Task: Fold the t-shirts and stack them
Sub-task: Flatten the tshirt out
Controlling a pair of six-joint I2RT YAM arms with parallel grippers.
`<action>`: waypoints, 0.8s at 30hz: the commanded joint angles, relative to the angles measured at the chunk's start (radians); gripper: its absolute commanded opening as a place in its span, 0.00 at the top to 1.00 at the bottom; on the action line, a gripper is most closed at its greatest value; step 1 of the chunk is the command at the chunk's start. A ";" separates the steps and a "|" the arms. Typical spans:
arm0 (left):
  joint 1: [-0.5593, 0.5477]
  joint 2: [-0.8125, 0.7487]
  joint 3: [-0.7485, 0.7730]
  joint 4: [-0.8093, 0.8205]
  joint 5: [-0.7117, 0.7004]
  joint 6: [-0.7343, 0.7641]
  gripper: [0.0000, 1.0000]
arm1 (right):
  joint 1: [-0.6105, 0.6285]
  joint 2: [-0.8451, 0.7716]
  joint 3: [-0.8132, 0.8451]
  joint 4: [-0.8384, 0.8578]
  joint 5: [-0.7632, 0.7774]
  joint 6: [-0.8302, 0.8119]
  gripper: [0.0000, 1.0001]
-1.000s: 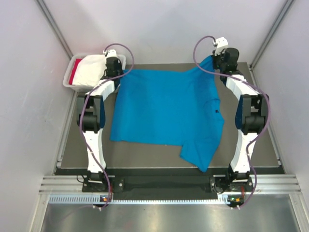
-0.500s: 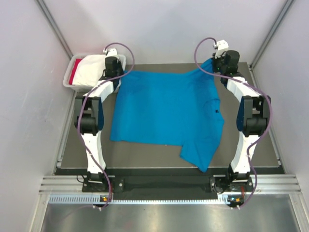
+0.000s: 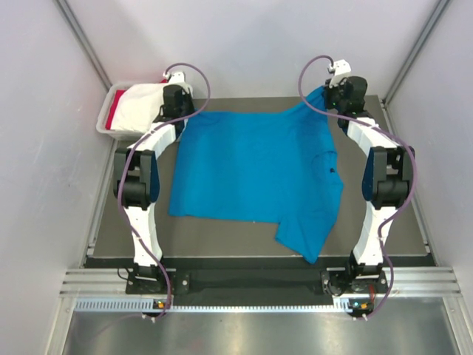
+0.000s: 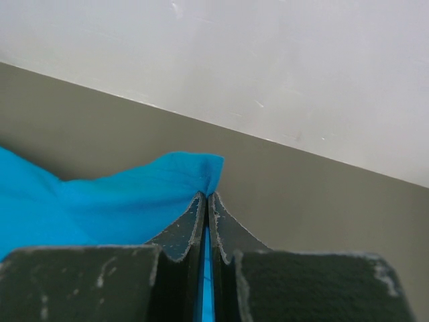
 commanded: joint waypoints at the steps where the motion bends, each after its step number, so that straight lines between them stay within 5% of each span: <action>1: 0.004 -0.048 0.006 0.047 0.036 0.027 1.00 | -0.012 -0.044 0.020 0.099 -0.002 0.025 1.00; 12: 0.002 -0.040 -0.016 0.067 0.036 0.056 1.00 | -0.017 -0.048 0.008 0.048 -0.022 0.065 1.00; 19: -0.015 -0.031 -0.013 0.075 0.064 0.021 1.00 | -0.017 -0.085 -0.142 0.096 -0.011 0.199 1.00; 24: -0.028 -0.014 -0.010 0.065 0.010 0.030 1.00 | -0.020 -0.018 -0.069 0.039 -0.003 0.138 1.00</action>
